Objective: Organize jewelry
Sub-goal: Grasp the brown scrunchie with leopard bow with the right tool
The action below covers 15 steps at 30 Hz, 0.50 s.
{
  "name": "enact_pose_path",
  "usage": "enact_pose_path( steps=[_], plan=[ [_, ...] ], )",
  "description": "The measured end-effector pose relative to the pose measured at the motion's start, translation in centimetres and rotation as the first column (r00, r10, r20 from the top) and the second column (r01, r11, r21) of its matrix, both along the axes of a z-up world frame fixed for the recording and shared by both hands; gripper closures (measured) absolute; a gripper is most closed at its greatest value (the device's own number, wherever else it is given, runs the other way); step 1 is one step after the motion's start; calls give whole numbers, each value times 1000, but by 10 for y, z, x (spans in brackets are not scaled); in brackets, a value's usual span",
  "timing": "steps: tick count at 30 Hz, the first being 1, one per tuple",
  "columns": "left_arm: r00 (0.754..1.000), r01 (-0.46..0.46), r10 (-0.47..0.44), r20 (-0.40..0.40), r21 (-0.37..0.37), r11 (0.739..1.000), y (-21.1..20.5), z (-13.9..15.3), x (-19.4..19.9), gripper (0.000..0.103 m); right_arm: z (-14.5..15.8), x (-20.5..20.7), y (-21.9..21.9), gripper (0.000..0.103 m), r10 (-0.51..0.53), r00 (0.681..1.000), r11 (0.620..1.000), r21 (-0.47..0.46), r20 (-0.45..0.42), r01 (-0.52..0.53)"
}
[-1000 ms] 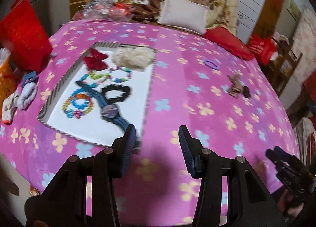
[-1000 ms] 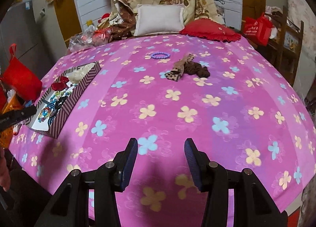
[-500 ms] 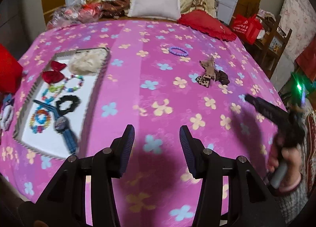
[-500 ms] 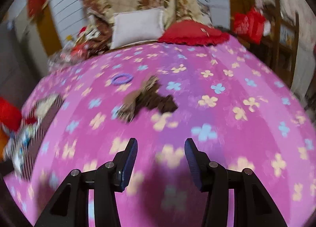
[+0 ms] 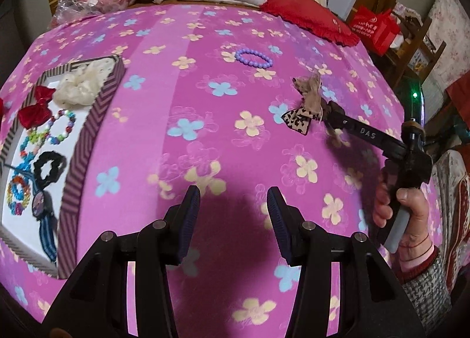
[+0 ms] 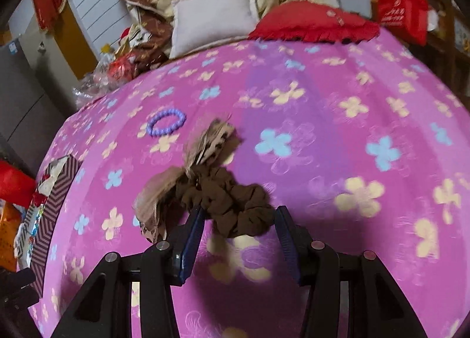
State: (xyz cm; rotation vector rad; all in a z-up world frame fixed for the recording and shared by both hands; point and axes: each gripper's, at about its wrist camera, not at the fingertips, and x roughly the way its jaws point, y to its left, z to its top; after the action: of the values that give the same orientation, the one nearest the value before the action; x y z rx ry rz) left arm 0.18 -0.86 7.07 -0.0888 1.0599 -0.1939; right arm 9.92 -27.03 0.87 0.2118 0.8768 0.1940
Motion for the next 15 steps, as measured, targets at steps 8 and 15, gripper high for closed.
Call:
enact_pose_path(
  steps=[8, 15],
  plan=[
    [1000, -10, 10, -12, -1, 1000, -15, -1, 53, 56, 10, -12, -2, 84, 53, 997, 996, 75, -51, -49],
    [996, -69, 70, -59, 22, 997, -26, -9, 161, 56, 11, -23, -14, 53, 12, 1000, 1000, 10, -28, -12]
  ],
)
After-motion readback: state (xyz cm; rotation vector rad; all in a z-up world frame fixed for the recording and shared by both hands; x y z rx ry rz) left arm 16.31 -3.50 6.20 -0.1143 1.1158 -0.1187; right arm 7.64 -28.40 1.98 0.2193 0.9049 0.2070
